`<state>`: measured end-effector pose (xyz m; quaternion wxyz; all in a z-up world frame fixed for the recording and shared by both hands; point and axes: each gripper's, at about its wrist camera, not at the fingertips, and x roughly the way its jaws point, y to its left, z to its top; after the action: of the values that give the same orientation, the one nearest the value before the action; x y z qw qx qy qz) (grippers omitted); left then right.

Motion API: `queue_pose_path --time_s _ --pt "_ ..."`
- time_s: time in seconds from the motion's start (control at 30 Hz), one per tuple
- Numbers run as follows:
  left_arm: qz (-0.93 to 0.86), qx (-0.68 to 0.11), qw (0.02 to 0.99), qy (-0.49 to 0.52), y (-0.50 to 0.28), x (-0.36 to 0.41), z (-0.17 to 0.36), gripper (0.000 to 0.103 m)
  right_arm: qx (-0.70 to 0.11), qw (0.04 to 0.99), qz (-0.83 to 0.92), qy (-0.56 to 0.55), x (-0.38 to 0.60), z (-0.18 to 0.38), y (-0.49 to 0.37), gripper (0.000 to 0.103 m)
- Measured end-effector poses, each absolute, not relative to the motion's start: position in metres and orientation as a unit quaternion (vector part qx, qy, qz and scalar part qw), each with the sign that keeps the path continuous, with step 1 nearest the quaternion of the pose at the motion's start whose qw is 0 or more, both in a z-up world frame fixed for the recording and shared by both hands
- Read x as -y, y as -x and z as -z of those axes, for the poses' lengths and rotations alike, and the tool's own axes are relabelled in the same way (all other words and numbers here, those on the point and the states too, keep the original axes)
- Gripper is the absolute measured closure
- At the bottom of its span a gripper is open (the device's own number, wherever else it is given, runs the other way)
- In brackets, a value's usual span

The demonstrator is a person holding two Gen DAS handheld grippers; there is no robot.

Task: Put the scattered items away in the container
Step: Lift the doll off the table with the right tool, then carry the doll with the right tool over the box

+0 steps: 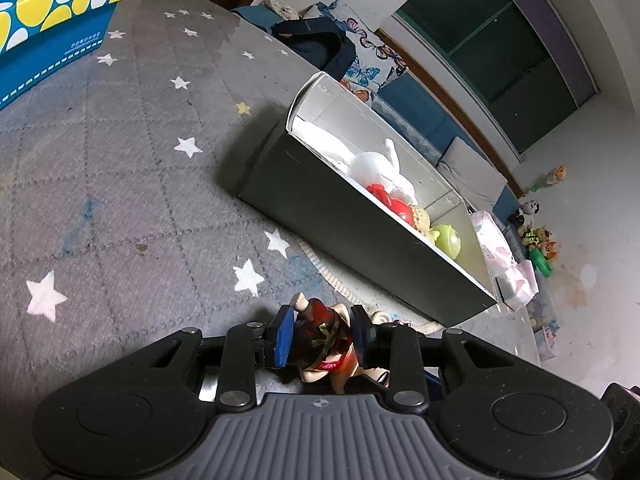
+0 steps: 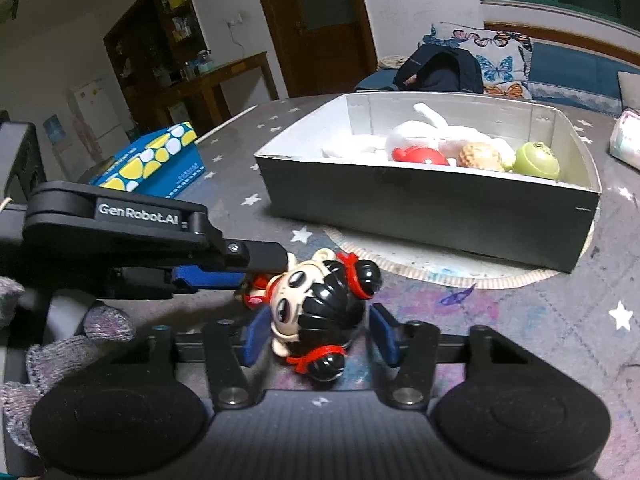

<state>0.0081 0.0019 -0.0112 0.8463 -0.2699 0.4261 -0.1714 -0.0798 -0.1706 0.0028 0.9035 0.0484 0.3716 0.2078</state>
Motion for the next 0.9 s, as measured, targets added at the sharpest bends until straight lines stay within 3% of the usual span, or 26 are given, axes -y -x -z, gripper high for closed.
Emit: queue_pose_path --time_s 0.9 --pt "0.176 -0.407 0.866 0.232 0.004 0.008 0.008 0.068 -0.383 0.899 -0.204 -0.058 0.172 -0.006 0.075 0.051"
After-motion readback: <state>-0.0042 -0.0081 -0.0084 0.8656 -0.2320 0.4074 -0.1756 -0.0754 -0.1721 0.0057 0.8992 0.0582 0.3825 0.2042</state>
